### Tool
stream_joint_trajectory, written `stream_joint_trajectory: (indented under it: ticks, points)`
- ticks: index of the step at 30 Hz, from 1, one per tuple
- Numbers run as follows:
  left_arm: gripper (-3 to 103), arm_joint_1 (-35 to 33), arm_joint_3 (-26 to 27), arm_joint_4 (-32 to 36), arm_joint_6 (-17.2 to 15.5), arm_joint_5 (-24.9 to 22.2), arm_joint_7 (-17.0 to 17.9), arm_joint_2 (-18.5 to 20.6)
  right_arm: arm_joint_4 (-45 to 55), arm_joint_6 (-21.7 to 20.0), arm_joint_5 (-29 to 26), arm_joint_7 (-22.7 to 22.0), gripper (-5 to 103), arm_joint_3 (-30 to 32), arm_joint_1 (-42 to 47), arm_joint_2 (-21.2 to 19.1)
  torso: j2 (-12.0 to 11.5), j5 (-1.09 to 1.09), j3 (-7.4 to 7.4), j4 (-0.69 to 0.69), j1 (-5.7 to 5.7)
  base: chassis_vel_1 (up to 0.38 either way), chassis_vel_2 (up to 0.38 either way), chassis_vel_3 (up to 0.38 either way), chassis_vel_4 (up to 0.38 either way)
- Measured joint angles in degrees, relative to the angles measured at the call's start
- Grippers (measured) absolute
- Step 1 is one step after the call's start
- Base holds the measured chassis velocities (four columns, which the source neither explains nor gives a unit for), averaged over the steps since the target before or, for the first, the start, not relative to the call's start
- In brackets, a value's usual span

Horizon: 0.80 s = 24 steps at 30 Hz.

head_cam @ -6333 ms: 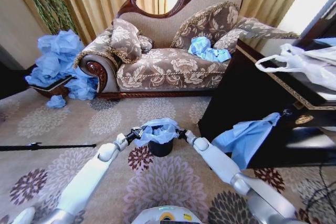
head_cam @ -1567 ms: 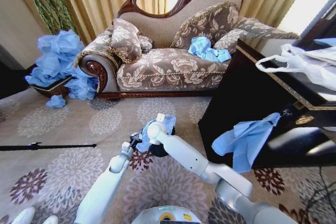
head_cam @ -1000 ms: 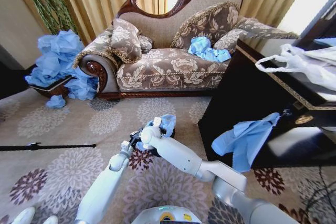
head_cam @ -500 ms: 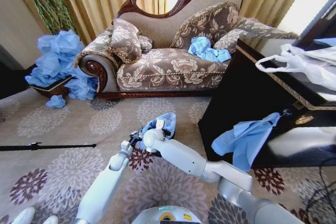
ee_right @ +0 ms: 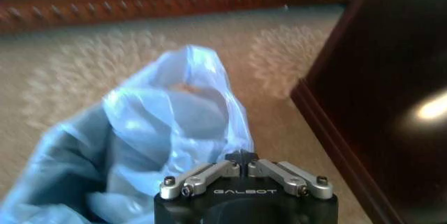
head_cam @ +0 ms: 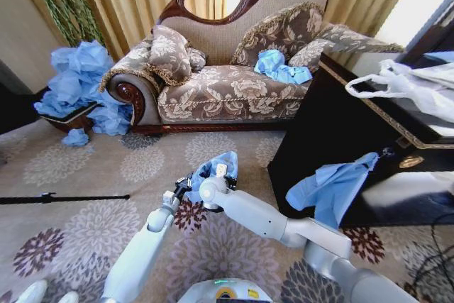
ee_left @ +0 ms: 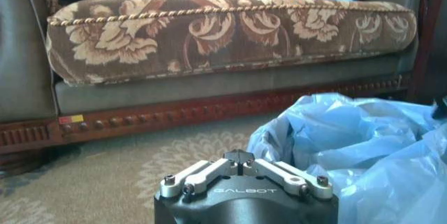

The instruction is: Place a garbage bag over the trash bin.

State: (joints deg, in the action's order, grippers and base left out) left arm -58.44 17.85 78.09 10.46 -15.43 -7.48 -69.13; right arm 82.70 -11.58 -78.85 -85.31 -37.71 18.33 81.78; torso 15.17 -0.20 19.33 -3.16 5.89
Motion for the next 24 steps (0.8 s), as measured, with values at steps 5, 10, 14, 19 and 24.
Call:
stream_joint_trajectory:
  ticks: [5,10,14,19,24]
  points:
    - [0,-0.41,0.64,1.12,0.06,-0.44,0.02,0.96,4.12,-0.27,3.06,2.89,0,0.41,-0.66,-2.59,0.00,0.00,0.00,0.00,0.00,0.000,0.000,0.000,0.000]
    - [0,-1.27,1.24,3.57,-0.03,-1.70,0.37,2.34,8.25,-0.89,6.00,5.59,0,1.63,0.27,-5.84,0.00,0.00,0.00,0.01,0.00,0.000,0.000,0.000,0.000]
    - [0,-1.88,1.43,6.92,-1.25,-4.43,0.30,4.14,11.39,-1.22,7.86,9.34,0,4.31,2.84,-9.07,0.00,0.00,0.00,-0.01,0.00,0.000,0.000,0.000,0.000]
    - [22,-2.79,0.35,16.54,-10.52,-12.57,-0.36,11.13,15.80,-0.60,14.52,19.50,0,10.29,10.11,-13.78,0.00,0.00,0.00,0.02,0.00,0.000,0.000,0.000,0.000]
    - [43,0.76,-3.65,22.95,-22.60,-15.89,-3.53,16.02,16.68,-0.56,19.23,25.37,0,15.92,15.48,-15.79,0.00,0.02,-0.01,-0.02,0.00,0.000,0.000,0.000,0.000]
